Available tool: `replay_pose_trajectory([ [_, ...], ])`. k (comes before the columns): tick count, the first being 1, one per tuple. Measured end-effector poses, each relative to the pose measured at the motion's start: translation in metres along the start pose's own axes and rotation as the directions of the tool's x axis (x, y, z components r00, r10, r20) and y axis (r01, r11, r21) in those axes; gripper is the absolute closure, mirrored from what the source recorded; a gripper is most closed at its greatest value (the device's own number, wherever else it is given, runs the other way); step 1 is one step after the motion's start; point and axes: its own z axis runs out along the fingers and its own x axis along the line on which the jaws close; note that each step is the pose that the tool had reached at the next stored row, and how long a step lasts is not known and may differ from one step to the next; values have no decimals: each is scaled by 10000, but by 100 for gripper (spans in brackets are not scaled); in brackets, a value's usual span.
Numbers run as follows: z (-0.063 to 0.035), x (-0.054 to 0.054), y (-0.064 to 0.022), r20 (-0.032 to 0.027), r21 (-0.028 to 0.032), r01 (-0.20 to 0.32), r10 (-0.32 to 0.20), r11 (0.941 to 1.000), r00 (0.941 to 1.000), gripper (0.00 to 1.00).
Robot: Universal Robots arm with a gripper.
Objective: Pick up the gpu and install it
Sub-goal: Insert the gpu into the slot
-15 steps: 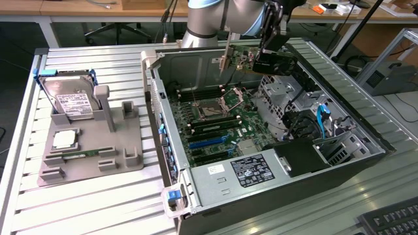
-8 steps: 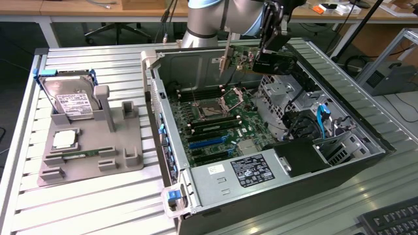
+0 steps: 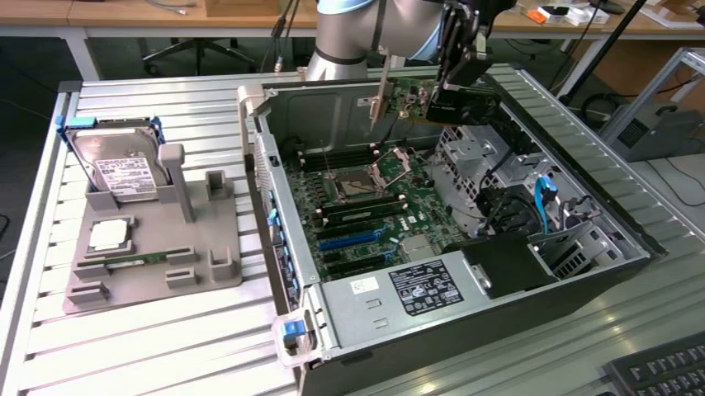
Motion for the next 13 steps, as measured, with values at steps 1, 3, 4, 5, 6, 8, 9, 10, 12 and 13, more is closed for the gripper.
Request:
replay_pose_trajectory([
  [1, 0, 0, 0, 1, -1, 37, -37, 10000, 10000, 73],
  [3, 0, 0, 0, 2, -3, 108, -108, 9999, 9999, 73],
  [4, 0, 0, 0, 3, -4, 140, -140, 9999, 9999, 73],
  [5, 1, 0, 0, 4, -5, 180, -180, 9998, 9998, 73],
  [6, 1, 0, 0, 5, -6, 211, -211, 9998, 9998, 73],
  [8, 1, 0, 0, 7, -8, 291, -291, 9996, 9996, 73],
  [9, 1, 0, 0, 8, -9, 323, -323, 9995, 9995, 73],
  [10, 2, 0, 0, 9, -10, 354, -354, 9994, 9994, 73],
  [12, 2, 0, 0, 10, -11, 411, -411, 9992, 9992, 73],
  [13, 2, 0, 0, 12, -12, 452, -452, 9990, 9990, 73],
])
